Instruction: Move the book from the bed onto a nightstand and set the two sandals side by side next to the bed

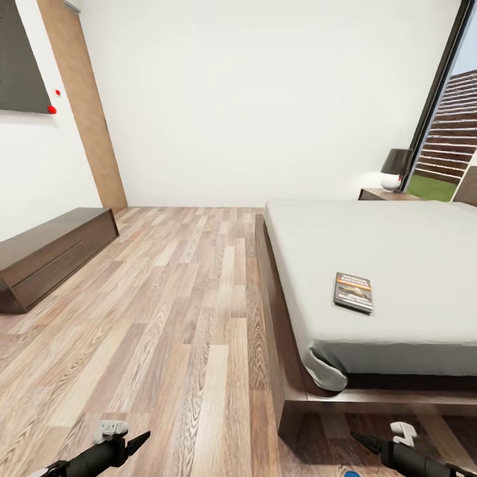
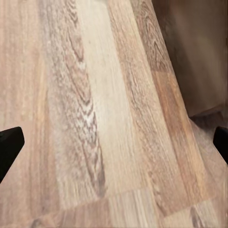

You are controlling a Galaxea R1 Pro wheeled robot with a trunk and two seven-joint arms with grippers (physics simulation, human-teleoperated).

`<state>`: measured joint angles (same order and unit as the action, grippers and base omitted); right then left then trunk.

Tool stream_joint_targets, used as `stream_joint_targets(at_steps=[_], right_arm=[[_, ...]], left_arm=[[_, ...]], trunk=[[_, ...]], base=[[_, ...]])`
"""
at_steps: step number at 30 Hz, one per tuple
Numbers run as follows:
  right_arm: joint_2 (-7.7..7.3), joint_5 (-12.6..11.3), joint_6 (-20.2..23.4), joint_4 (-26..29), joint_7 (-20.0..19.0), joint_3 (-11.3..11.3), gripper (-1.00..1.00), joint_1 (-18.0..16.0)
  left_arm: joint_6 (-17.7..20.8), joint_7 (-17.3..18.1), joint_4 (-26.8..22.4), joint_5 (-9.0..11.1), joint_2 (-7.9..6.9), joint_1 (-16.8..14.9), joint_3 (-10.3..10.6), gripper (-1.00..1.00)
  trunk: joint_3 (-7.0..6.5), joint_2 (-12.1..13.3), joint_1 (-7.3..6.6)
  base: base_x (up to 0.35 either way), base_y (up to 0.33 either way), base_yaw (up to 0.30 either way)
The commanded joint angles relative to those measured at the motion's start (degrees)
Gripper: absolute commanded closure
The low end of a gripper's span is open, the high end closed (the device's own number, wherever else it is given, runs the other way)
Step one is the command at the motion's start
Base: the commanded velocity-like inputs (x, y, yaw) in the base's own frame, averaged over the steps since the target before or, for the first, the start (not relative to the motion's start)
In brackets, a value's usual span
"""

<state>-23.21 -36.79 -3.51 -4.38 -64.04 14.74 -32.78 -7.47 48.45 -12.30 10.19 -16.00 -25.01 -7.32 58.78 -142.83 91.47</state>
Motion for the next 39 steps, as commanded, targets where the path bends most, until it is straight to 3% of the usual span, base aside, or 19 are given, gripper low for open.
stream_joint_targets(at_steps=[1, 4, 8, 14, 22, 32, 33, 36, 39], right_arm=[[0.34, 0.86, -0.36, -0.22, -0.19, 0.44, -1.0, -0.09], [0.86, 3.32, -0.34, -0.27, -0.05, 0.46, -1.0, -0.09], [1.97, 3.94, -0.36, -0.28, 0.03, 0.39, -1.0, -0.09], [2.44, 4.02, -0.36, -0.28, 0.05, 0.36, -1.0, -0.09], [2.47, 4.01, -0.36, -0.28, 0.05, 0.29, -1.0, -0.09], [2.59, 4.0, -0.53, -0.3, 0.54, 0.28, -1.0, -0.09], [3.05, 4.01, -1.12, -0.32, 1.8, 0.26, -1.0, -0.09], [6.74, 4.01, -4.61, -0.35, 9.98, 0.22, -1.0, -0.04], [14.06, 4.26, -10.21, -0.36, 22.35, 0.2, -1.0, 1.37]], left_arm=[[-0.27, -0.01, 0.1, -0.17, 0.55, -0.04, -0.24, -1.0], [-0.26, -2.84, 1.05, -0.23, 2.76, -0.04, -0.05, -1.0], [-0.25, -5.78, 1.49, -0.27, 3.69, -0.04, 1.59, -1.0], [-0.25, -6.4, 1.57, -0.26, 3.86, -0.04, 2.75, -1.0], [-0.26, -6.45, 1.59, -0.26, 3.87, -0.04, 2.84, -1.0], [-0.26, -6.59, 1.63, -0.26, 3.88, -0.04, 2.88, -1.0], [-0.26, -6.6, 1.64, -0.26, 3.88, -0.04, 2.9, -1.0], [-0.26, -6.63, 1.67, -0.23, 3.88, -0.04, 2.88, -1.0], [-0.26, -7.04, 2.33, -0.23, 4.01, -0.04, 2.95, -1.0]], trunk=[[-0.13, 0.39, -0.24], [-0.67, 1.59, -0.9], [-1.39, 3.2, -1.78], [-2.47, 5.6, -3.09], [-2.47, 5.6, -3.09], [-4.26, 9.62, -5.29], [-4.44, 10.02, -5.51], [-4.98, 11.22, -6.17], [-5.52, 12.42, -6.83]], base=[[0.0, 0.0, 0.0], [0.0, 0.0, 0.0], [0.0, 0.0, 0.0], [0.0, 0.0, 0.0], [0.0, 0.0, 0.0], [0.0, 0.0, 0.0], [0.0, 0.0, 0.0], [0.0, 0.0, 0.0], [0.0, 0.0, 0.0]])
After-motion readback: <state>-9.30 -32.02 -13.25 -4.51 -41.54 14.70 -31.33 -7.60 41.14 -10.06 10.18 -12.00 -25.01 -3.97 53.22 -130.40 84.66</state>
